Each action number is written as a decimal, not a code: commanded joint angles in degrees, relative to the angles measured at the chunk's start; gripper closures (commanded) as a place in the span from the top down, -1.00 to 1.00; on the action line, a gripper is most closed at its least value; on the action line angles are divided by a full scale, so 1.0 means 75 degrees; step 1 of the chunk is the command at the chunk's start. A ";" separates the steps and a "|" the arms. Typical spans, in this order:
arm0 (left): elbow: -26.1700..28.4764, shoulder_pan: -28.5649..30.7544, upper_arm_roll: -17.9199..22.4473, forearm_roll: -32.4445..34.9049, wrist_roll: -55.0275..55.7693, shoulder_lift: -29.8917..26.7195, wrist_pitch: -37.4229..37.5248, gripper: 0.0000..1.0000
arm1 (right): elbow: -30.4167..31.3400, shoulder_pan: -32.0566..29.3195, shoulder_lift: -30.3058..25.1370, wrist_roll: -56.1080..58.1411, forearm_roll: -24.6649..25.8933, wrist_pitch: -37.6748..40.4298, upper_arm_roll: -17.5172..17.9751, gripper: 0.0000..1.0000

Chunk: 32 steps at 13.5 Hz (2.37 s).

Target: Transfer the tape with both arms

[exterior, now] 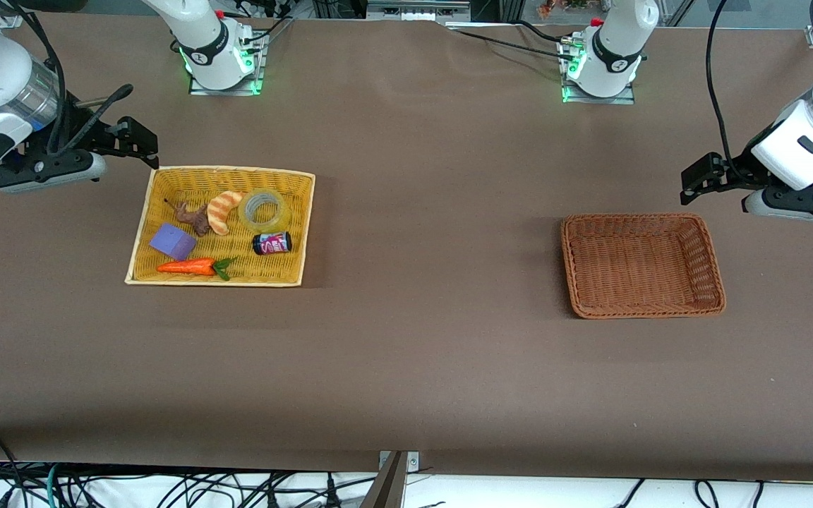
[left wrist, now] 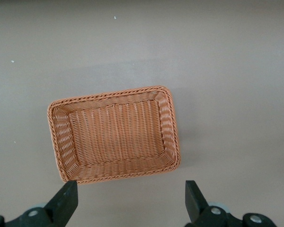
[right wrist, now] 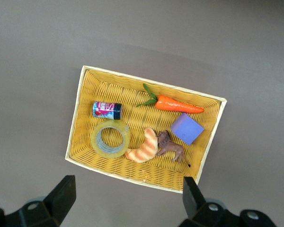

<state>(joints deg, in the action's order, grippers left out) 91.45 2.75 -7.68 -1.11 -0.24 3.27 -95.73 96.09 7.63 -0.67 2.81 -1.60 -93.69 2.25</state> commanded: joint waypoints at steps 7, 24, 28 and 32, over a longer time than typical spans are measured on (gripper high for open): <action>-0.0111 0.0055 -0.0042 0.0149 -0.0027 -0.0026 0.0143 1.00 | 0.0171 0.0002 -0.0016 0.0013 -0.0044 0.0094 0.0086 1.00; -0.0111 -0.0003 -0.0065 0.0149 -0.0038 -0.0026 0.0143 1.00 | 0.5643 0.0025 0.1249 -0.1277 0.0226 -0.6289 0.0919 1.00; -0.0111 0.0008 -0.0042 0.0114 -0.0039 -0.0026 0.0143 1.00 | 0.5809 0.0014 0.1917 -0.1253 0.0226 -0.7335 0.0895 1.00; -0.0123 -0.0015 -0.0194 0.0113 -0.0015 -0.0026 0.0143 1.00 | 0.5727 0.0014 0.1918 -0.1172 0.0226 -0.7301 0.0860 0.05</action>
<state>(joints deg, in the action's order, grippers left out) 91.43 2.75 -8.44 -1.11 -0.24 3.27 -95.68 139.07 7.94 14.52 -6.02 -0.76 -148.08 8.77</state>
